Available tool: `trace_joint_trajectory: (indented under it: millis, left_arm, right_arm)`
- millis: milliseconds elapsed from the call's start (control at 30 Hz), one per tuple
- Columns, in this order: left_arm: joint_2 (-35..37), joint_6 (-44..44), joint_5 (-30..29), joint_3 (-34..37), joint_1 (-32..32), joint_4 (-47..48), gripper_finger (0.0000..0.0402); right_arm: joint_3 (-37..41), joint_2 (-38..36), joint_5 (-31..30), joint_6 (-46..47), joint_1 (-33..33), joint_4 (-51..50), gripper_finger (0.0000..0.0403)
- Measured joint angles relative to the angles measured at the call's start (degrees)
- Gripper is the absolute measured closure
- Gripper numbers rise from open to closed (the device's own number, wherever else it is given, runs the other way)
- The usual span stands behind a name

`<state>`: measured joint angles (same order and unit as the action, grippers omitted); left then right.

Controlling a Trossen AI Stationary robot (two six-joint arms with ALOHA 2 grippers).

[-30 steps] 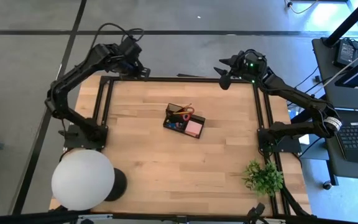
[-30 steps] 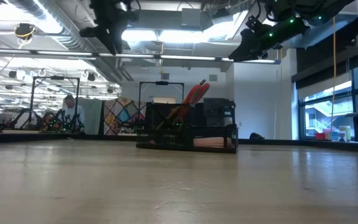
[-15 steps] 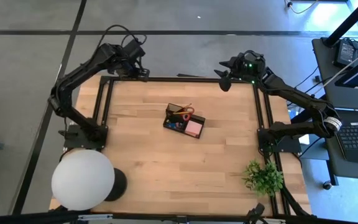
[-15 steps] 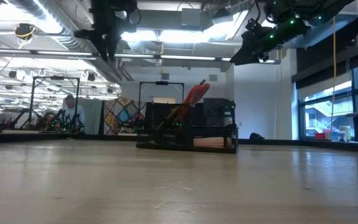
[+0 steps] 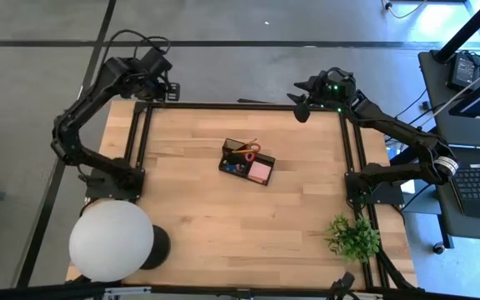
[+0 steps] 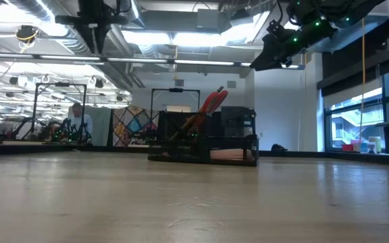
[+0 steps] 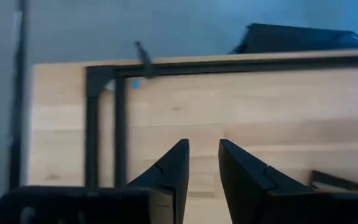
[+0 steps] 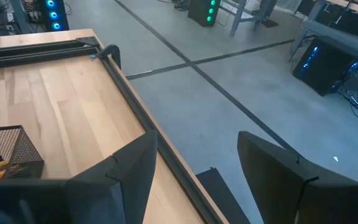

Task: Pick and place office supplies into organizer
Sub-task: Put the blue binder clip into the desk organizer

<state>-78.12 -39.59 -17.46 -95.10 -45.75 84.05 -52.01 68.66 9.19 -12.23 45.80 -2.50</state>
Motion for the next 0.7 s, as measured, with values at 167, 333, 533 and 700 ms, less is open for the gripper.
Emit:
trace_joint_trajectory:
  millis: [167,333,533,700]
  left_arm:
    - [0.08,-5.39,-2.75,3.22,1.29,0.66,0.032]
    - [0.0,-9.3,-2.48,9.19,3.26,-3.52,0.032]
    - [-0.07,-16.34,-7.04,17.93,4.25,-13.53,0.032]
    - [-0.14,-22.49,-11.6,26.67,4.26,-22.99,0.032]
  right_arm:
    - [-0.02,0.68,0.0,0.02,0.0,0.07,0.0175]
    - [-0.02,2.51,0.0,0.1,0.0,0.0,0.0175]
    - [-0.02,4.11,0.0,0.02,0.02,2.27,0.0175]
    - [-0.01,4.22,-0.02,0.0,0.02,4.93,0.0175]
